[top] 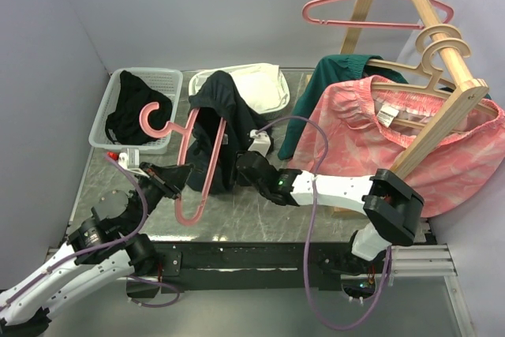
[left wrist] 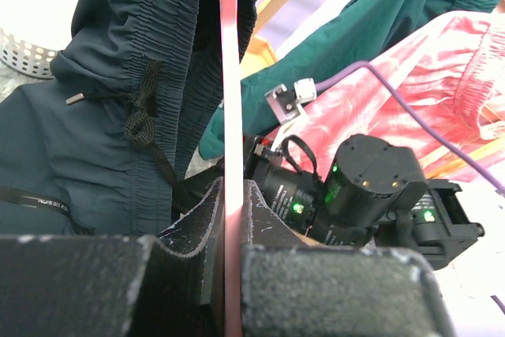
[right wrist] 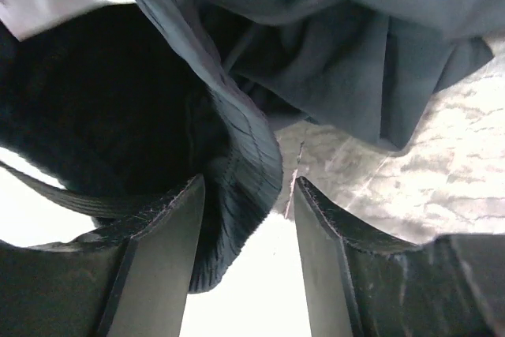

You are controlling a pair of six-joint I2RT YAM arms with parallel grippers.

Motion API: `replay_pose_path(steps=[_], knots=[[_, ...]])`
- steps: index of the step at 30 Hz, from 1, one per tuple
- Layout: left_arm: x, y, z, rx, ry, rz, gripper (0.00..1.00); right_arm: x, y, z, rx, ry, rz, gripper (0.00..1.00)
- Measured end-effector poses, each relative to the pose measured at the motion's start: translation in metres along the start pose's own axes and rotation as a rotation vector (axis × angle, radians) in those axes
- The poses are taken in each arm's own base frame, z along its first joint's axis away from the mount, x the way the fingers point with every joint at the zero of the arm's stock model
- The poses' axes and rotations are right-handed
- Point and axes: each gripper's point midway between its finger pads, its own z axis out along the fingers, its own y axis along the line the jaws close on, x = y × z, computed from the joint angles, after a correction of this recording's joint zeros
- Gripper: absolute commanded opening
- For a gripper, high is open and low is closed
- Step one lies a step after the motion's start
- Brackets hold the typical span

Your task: Place the shorts on the hanger

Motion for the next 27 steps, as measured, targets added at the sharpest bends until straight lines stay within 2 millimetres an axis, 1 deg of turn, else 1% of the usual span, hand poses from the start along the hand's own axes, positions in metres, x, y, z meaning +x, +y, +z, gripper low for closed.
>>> replay_pose_path(steps=[4,6,7,8,9,10,13,14,15,18,19,22,25,27], knots=[[-0.005,-0.003,-0.001,0.004,-0.011,-0.002,0.01,0.001,0.003,0.002,-0.017,-0.003,0.023,0.56],[-0.006,-0.003,-0.001,0.004,-0.015,-0.003,0.01,0.001,0.007,0.006,-0.032,-0.005,0.036,0.48],[-0.007,-0.003,-0.001,0.002,-0.018,-0.004,0.01,0.002,0.008,0.008,-0.037,-0.004,0.042,0.28],[-0.007,-0.002,0.0,0.0,-0.021,-0.005,0.01,0.004,0.008,0.01,-0.043,-0.004,0.052,0.18],[-0.008,-0.002,0.0,-0.004,-0.027,-0.006,0.01,0.005,0.008,0.01,-0.049,-0.004,0.05,0.1],[-0.01,-0.002,0.0,-0.006,-0.033,-0.008,0.01,0.007,0.006,0.011,-0.052,-0.004,0.06,0.0],[-0.016,0.0,0.001,-0.022,-0.069,-0.031,0.01,0.013,0.002,0.007,-0.043,-0.017,0.057,0.0],[-0.018,0.002,0.002,-0.032,-0.087,-0.046,0.01,0.012,0.002,0.003,-0.031,-0.032,0.048,0.0],[-0.02,0.004,0.004,-0.042,-0.106,-0.059,0.01,0.011,0.006,-0.004,-0.03,-0.05,0.038,0.0],[-0.026,0.011,0.01,-0.08,-0.17,-0.104,0.01,0.01,0.034,-0.038,-0.068,-0.094,0.001,0.0],[-0.028,0.012,0.014,-0.095,-0.187,-0.113,0.01,0.01,0.046,-0.051,-0.089,-0.108,-0.008,0.0],[-0.029,0.014,0.028,-0.137,-0.222,-0.131,0.01,0.008,0.072,-0.085,-0.132,-0.141,-0.022,0.0],[-0.028,0.019,0.043,-0.195,-0.249,-0.127,0.01,0.008,0.085,-0.105,-0.133,-0.153,-0.044,0.0],[-0.027,0.023,0.052,-0.232,-0.266,-0.114,0.01,0.009,0.089,-0.114,-0.124,-0.156,-0.067,0.0]])
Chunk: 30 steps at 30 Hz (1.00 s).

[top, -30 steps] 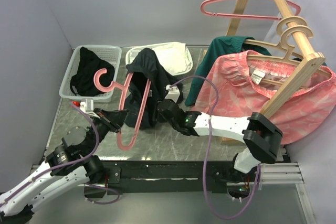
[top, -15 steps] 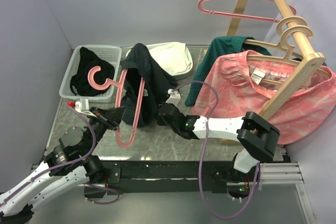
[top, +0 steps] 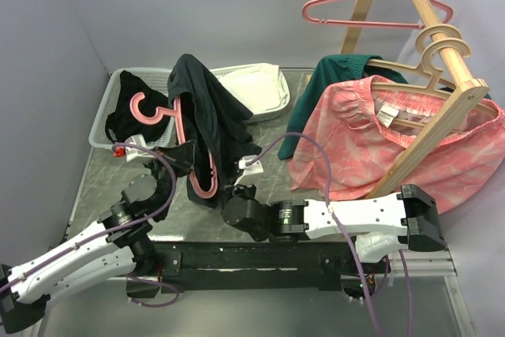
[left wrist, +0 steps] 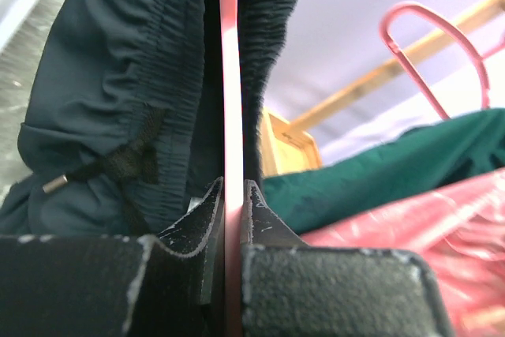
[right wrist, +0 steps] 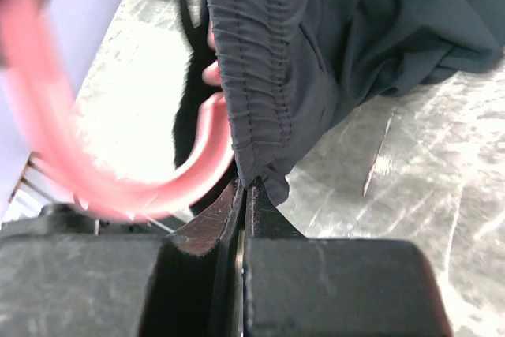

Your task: Place the shorts on the hanger

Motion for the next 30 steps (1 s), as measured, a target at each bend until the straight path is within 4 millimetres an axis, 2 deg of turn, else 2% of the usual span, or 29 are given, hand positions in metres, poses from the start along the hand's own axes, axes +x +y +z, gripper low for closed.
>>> replay_pose_path(steps=[5,9,11,15,17,20,21,23,26,30], knots=[[-0.003,0.002,0.01,-0.033,-0.051,0.036,0.01,-0.004,0.009,-0.019,-0.007,0.02,-0.035,0.0],[-0.008,-0.002,0.013,-0.031,-0.084,0.042,0.01,-0.016,0.018,-0.03,-0.043,0.058,-0.043,0.0],[-0.006,-0.003,0.016,-0.029,-0.087,0.045,0.01,-0.031,0.033,-0.035,-0.084,0.074,-0.032,0.0],[0.006,-0.003,0.021,-0.031,-0.061,0.071,0.01,-0.075,0.059,-0.037,-0.171,0.08,0.02,0.0],[0.017,-0.004,0.022,-0.02,-0.026,0.088,0.01,-0.097,0.057,-0.029,-0.193,0.075,0.054,0.0],[0.036,-0.009,0.017,0.01,0.043,0.103,0.01,-0.109,0.036,-0.013,-0.172,0.086,0.075,0.0],[0.044,-0.009,0.014,0.023,0.073,0.099,0.01,-0.107,0.029,-0.007,-0.163,0.092,0.079,0.0],[0.059,-0.007,0.009,0.039,0.128,0.088,0.04,-0.089,0.016,0.002,-0.151,0.13,0.072,0.0],[0.094,0.012,-0.001,0.04,0.237,0.072,0.09,-0.035,-0.005,0.015,-0.126,0.227,0.046,0.0],[0.146,0.062,-0.024,-0.015,0.395,0.068,0.14,0.04,-0.043,0.03,-0.051,0.36,0.015,0.0]])
